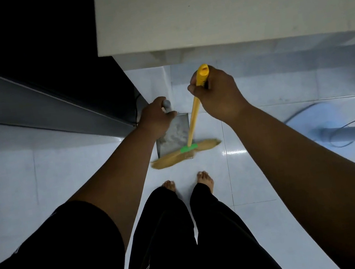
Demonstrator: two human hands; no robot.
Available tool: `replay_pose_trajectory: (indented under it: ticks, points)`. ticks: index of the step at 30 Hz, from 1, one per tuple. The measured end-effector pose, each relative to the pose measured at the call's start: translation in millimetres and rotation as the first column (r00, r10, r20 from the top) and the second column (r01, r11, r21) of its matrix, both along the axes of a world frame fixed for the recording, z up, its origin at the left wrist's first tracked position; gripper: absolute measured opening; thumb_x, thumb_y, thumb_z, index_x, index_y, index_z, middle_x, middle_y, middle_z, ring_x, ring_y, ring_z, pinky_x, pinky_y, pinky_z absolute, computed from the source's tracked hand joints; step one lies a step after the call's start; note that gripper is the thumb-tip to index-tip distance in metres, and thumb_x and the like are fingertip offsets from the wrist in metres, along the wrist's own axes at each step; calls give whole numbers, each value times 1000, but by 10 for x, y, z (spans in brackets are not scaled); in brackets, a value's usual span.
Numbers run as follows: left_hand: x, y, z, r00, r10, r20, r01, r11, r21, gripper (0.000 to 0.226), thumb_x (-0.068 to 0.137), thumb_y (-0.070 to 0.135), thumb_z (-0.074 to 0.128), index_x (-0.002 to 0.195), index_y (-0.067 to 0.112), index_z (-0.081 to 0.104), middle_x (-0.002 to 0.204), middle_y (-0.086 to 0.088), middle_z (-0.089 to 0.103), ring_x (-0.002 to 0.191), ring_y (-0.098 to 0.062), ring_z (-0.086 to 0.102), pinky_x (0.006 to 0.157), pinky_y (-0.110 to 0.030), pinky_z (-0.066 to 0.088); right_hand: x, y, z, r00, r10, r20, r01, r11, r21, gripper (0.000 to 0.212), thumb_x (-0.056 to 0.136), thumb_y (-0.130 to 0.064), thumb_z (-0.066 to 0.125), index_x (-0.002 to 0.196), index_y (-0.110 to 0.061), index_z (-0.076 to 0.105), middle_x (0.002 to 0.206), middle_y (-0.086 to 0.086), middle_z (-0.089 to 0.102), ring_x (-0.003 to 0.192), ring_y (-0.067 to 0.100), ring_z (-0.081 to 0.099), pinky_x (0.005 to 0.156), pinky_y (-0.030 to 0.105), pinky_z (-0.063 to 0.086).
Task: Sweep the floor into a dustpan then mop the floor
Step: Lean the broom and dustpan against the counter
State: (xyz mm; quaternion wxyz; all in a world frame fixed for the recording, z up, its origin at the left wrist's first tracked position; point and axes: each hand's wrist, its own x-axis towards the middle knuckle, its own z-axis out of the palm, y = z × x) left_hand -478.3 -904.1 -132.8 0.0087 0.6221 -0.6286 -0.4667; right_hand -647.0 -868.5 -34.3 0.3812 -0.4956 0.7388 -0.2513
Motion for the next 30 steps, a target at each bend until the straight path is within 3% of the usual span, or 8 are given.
replay_pose_trajectory:
  ticks: [3, 8, 13, 16, 19, 22, 26, 30]
  points:
    - [24, 57, 19, 1000, 3, 3, -4, 999, 52, 59, 90, 31, 65, 142, 16, 38, 142, -7, 49, 130, -27, 48, 107, -39, 43, -1, -161, -125, 1000, -23, -12, 23, 1000, 4, 12, 88, -19, 58, 95, -12, 65, 90, -2, 65, 86, 16, 60, 74, 22, 41]
    - [90, 183, 60, 1000, 26, 10, -26, 999, 33, 63, 90, 33, 65, 142, 11, 37, 142, -9, 49, 130, -27, 48, 105, -37, 44, -50, -394, -178, 998, -65, -18, 66, 997, 32, 20, 90, -28, 57, 97, -11, 66, 88, -2, 62, 85, 16, 56, 77, 23, 41]
    - [109, 286, 157, 999, 37, -7, -37, 998, 44, 65, 91, 35, 63, 147, 17, 35, 148, -4, 45, 134, -24, 45, 104, -32, 43, -81, -421, -201, 995, -71, -77, 78, 993, 85, 24, 90, -36, 57, 76, -17, 57, 71, -5, 56, 74, 16, 52, 62, 21, 34]
    - [127, 318, 252, 1000, 24, 6, -24, 1000, 19, 58, 91, 34, 62, 142, 18, 39, 145, -4, 48, 132, -25, 47, 101, -33, 43, -95, -335, -231, 992, -45, -119, 63, 987, 149, 35, 90, -42, 57, 107, -13, 65, 107, -1, 66, 99, 17, 59, 79, 20, 41]
    - [151, 337, 364, 999, 33, -5, -33, 999, 11, 52, 91, 31, 61, 137, 18, 42, 137, -6, 54, 125, -26, 53, 99, -36, 45, -102, -172, -197, 991, -29, -127, 52, 982, 179, 49, 91, -42, 56, 128, -10, 57, 132, 3, 58, 122, 19, 52, 103, 25, 38]
    - [168, 363, 519, 998, 55, 22, -55, 998, 3, 57, 93, 34, 58, 144, 21, 37, 142, -6, 51, 129, -26, 49, 99, -31, 41, -102, 43, -123, 988, 6, -153, 22, 984, 178, 48, 92, -42, 55, 128, -10, 57, 129, 4, 60, 121, 19, 53, 100, 21, 34]
    - [180, 447, 809, 992, 128, 14, -128, 992, 15, 65, 94, 33, 58, 151, 17, 29, 149, -9, 43, 136, -25, 43, 111, -37, 38, -85, 329, 50, 983, 36, -180, -11, 990, 138, 44, 93, -41, 54, 126, -11, 58, 125, 4, 63, 116, 18, 56, 83, 13, 30]
    - [227, 625, 1138, 989, 151, -6, -151, 988, -33, 62, 95, 33, 57, 148, 11, 32, 146, -13, 46, 134, -30, 45, 110, -40, 39, -64, 536, 279, 981, 77, -177, -61, 993, 96, 46, 94, -38, 55, 130, -9, 55, 128, 8, 61, 118, 20, 56, 88, 16, 33]
